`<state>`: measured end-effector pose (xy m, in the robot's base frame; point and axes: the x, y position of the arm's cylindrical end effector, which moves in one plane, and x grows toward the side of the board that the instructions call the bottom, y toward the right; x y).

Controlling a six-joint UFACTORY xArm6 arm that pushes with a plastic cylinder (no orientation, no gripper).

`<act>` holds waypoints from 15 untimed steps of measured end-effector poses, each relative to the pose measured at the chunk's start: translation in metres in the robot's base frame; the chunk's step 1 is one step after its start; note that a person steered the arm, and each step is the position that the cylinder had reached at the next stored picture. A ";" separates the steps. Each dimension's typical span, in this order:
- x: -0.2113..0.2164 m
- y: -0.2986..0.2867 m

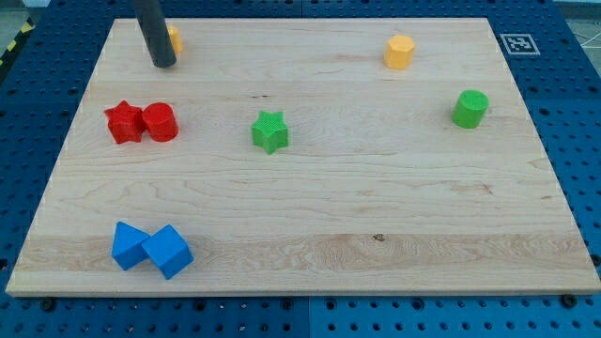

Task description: Move the yellow hexagon towards the yellow heart

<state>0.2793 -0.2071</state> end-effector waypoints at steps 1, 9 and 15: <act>-0.027 -0.013; -0.011 0.399; 0.019 0.282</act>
<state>0.2979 0.0750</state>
